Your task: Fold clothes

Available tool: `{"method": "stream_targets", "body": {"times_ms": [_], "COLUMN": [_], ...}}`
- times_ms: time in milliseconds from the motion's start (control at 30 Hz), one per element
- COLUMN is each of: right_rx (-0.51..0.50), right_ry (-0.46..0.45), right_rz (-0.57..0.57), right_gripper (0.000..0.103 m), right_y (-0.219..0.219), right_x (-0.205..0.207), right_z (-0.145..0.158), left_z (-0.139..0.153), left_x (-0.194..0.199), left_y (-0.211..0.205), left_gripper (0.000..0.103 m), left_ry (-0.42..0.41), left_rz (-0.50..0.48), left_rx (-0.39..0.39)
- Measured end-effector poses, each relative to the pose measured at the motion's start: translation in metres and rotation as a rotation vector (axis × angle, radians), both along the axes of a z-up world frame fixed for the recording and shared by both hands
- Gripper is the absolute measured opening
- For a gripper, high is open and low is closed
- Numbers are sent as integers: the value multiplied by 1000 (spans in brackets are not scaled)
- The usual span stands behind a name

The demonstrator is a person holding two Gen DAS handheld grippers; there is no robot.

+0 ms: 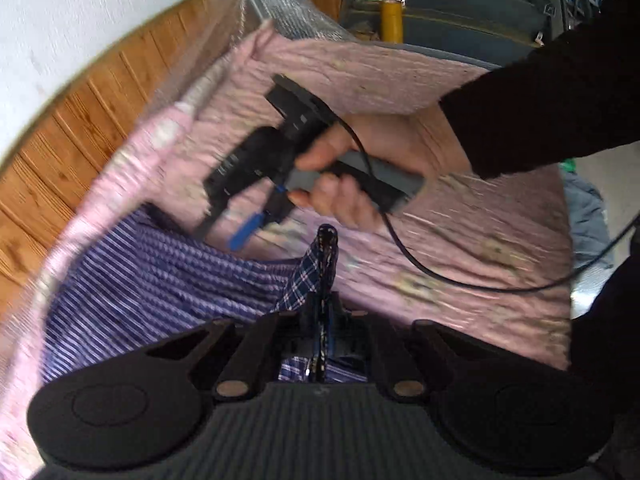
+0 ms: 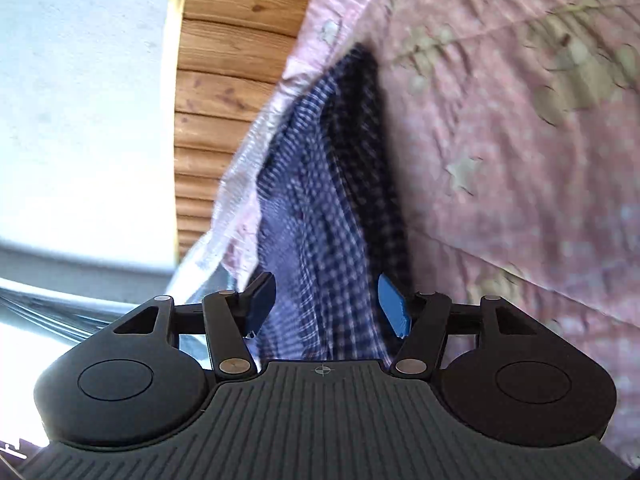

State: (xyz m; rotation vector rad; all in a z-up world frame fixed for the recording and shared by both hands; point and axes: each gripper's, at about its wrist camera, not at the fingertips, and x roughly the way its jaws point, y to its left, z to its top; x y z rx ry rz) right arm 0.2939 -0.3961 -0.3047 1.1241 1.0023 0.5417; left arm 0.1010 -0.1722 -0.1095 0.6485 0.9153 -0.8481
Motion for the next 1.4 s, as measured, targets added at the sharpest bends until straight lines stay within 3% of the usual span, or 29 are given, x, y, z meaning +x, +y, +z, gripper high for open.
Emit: {"method": "stream_targets", "body": {"times_ms": [167, 267, 333, 433, 567, 667, 733, 800, 867, 1033, 1133, 1167, 1267, 1333, 1400], "right_rx": [-29, -116, -212, -374, -462, -555, -617, -675, -747, -774, -848, -902, -1030, -1006, -854], "right_ry": [9, -17, -32, -45, -73, -111, -135, -173, -252, -425, -474, -471, -487, -451, -458], "right_rz": [34, 131, 220, 322, 362, 438, 510, 580, 545, 351, 353, 380, 419, 376, 280], "right_gripper": [63, 59, 51, 27, 11, 12, 17, 37, 45, 45, 44, 39, 34, 35, 39], "right_y": [0, 12, 25, 43, 51, 60, 68, 73, 69, 70, 94, 102, 116, 109, 88], "right_x": [-4, 5, 8, 8, 2, 0, 1, 2, 9, 74, 129, 145, 165, 159, 126], "right_z": [-4, 6, 11, 14, 18, 28, 36, 45, 64, 96, 80, 68, 41, 52, 74], "left_z": [-23, -28, -30, -37, -60, -73, -78, -81, -81, -73, -69, -68, -57, -48, -43], "left_x": [-7, -11, -15, -15, -23, -26, -27, -31, -39, -60, -65, -67, -67, -63, -55], "left_y": [5, 12, 17, 22, 18, 18, 21, 26, 30, 44, 57, 61, 71, 76, 77], "left_gripper": [4, 4, 4, 4, 5, 7, 15, 23, 26, 33, 33, 33, 33, 33, 38], "left_ry": [41, 49, 53, 81, 82, 111, 132, 150, 160, 207, 241, 248, 233, 220, 202], "left_rz": [29, 51, 65, 75, 53, 82, 120, 165, 205, 293, 379, 410, 498, 545, 577], "left_rx": [28, 36, 41, 10, 63, 45, 17, -15, -39, -66, -69, -69, -105, -171, -251]}}
